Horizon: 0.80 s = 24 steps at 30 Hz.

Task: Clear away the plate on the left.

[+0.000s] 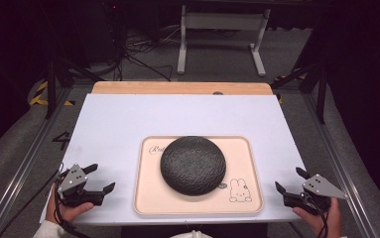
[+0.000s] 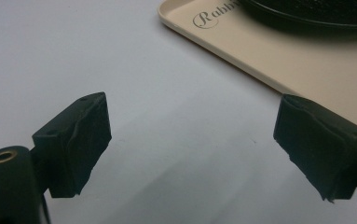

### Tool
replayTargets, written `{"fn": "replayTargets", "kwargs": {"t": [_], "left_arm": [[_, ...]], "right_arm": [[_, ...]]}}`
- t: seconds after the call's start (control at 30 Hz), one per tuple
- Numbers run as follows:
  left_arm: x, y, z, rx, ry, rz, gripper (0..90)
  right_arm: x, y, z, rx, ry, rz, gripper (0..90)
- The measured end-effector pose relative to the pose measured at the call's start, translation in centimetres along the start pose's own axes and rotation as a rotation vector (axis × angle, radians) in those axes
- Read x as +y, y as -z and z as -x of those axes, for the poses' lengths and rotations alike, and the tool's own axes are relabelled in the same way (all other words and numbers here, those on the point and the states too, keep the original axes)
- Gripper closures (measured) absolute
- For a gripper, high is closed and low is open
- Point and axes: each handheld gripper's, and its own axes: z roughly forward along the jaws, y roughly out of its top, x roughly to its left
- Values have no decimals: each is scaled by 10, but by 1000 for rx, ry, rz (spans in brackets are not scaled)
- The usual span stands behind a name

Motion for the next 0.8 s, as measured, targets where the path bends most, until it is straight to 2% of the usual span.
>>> {"fn": "replayTargets", "kwargs": {"t": [0.8], "left_arm": [[3, -6, 1, -1, -21, -22, 118]], "right_arm": [[-2, 1, 2, -2, -8, -1, 150]]}}
